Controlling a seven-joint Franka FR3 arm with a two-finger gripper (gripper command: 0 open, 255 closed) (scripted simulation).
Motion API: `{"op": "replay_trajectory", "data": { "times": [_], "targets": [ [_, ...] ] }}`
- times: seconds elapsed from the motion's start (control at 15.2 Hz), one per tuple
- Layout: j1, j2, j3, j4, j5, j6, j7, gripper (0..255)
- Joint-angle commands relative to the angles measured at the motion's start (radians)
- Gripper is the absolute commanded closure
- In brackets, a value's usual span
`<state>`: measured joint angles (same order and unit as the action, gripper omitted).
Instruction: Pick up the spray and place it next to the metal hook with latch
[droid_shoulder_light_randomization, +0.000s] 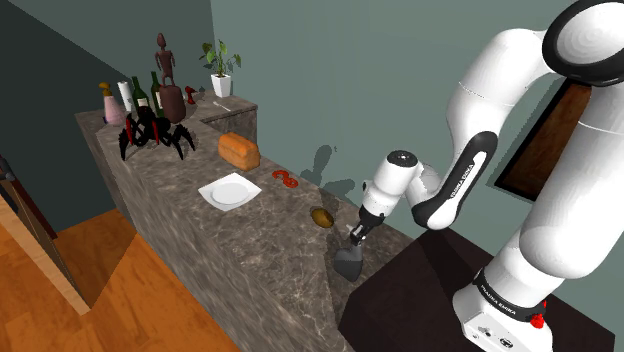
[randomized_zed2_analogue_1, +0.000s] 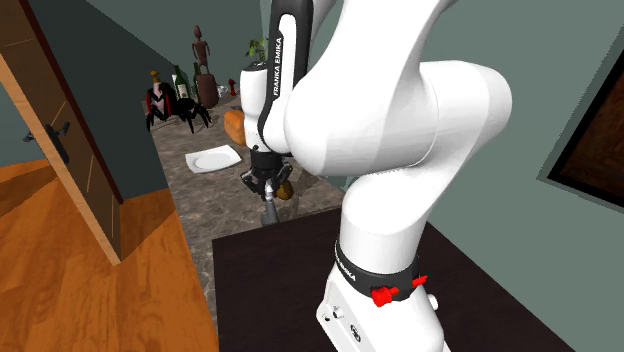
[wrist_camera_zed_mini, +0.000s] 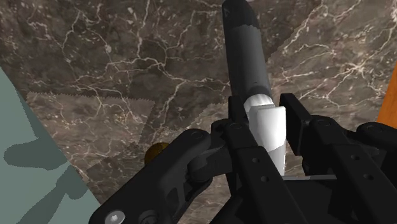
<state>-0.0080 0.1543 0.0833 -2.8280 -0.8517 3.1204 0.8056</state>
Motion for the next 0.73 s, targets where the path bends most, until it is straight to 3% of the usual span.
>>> {"op": "replay_trajectory", "data": {
  "times": [0.0,0.2,0.4,0.53,0.66],
  "targets": [
    [0.001,0.000,-0.001,0.000,-0.001,0.000,0.001,255],
    [-0.140,-0.075,0.190,-0.045,0.253,-0.035,-0.205,255],
    [-0.233,-0.156,0.369,-0.081,0.607,-0.072,-0.470,255],
    [-0.199,-0.208,0.387,-0.090,0.801,-0.108,-0.610,255],
    [-0.142,-0.255,0.356,-0.094,0.901,-0.149,-0.681,255]
  ]
}}
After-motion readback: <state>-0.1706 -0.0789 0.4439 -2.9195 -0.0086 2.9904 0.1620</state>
